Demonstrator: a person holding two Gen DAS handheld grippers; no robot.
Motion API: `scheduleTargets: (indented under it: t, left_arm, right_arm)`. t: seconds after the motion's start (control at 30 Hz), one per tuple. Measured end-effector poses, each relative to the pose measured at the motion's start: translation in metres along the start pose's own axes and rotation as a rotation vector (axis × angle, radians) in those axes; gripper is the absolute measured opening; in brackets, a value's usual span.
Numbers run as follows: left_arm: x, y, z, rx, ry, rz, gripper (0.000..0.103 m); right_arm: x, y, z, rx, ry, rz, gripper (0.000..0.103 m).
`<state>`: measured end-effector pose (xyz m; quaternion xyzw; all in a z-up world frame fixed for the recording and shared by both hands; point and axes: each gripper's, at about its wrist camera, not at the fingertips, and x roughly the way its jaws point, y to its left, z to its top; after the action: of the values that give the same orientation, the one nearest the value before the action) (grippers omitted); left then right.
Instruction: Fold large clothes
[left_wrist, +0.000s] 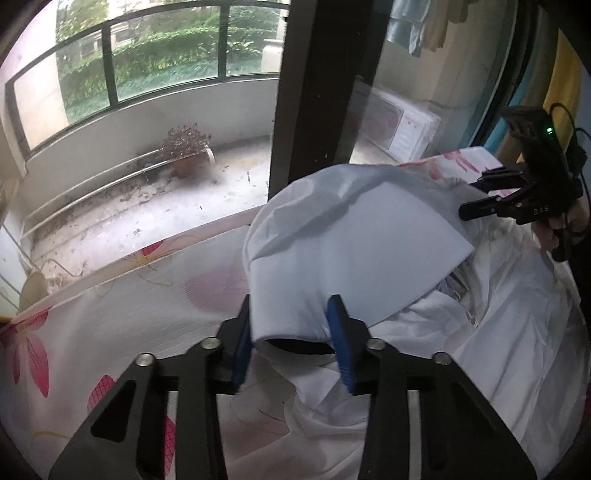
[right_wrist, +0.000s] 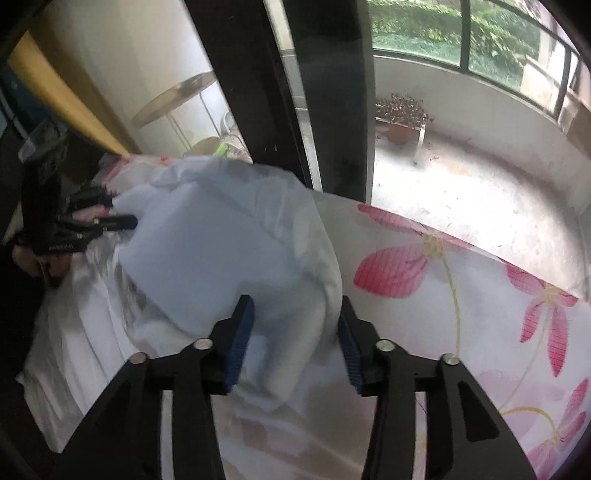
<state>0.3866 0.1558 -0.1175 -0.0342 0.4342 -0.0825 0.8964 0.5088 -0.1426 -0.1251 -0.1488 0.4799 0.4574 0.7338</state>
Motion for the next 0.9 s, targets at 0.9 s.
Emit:
scheduleTargets:
  t: [0.9]
  left_arm:
    - [-0.046,-0.035,-0.029,0.081,-0.159,0.190,0.014]
  right_arm:
    - [-0.008,0.147,-0.050,-0.542,-0.304,-0.699,0.010]
